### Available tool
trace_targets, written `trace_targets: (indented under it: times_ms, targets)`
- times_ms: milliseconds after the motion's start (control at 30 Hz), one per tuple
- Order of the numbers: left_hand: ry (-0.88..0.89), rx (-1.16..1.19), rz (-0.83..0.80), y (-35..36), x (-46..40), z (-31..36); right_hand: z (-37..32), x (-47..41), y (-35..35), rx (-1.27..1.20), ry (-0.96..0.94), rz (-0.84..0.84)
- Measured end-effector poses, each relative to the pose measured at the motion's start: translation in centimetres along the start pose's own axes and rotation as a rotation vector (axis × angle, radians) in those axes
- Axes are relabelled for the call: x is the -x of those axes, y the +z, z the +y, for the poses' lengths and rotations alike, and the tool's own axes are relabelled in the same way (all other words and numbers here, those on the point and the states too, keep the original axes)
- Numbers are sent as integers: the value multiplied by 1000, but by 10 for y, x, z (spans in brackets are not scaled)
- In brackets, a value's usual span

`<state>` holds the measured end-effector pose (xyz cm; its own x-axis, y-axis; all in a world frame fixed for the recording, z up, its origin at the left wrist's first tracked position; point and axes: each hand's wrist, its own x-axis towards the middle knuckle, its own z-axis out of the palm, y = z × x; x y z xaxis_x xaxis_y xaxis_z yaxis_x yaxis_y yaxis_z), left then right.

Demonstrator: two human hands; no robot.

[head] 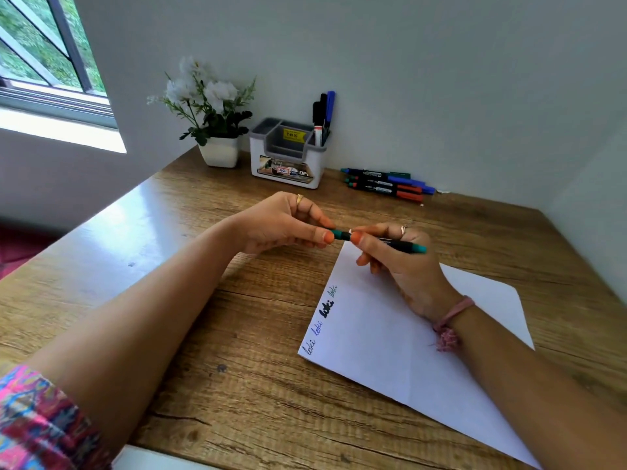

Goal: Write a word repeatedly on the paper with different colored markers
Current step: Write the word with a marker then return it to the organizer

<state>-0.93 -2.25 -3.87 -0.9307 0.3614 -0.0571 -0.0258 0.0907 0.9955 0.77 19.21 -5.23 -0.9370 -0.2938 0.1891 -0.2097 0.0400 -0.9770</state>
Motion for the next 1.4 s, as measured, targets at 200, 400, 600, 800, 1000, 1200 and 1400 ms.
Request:
trace_targets:
  times_ms: [200,400,600,800,1000,1200,1400]
  targets:
    - [30,-7,83,8,-2,0,2,-2,-1,-73,-13,-25]
    - [44,-94,147,13,-5,-3,1,-3,-3,-93,15,-15]
    - [24,-110,146,11,-3,-4,3,-5,-2,-51,16,-65]
    - [-37,274,181,10,-5,-2,0,-3,3,-91,-57,-57]
    - [104,634,337,-1,-3,3,14,-5,4,355,-92,-113]
    - [349,884,595,-34,0,18,18,0,10,843,-325,-47]
    - [589,696,816,-58,-16,56,14,-1,-5,1028,-405,-192]
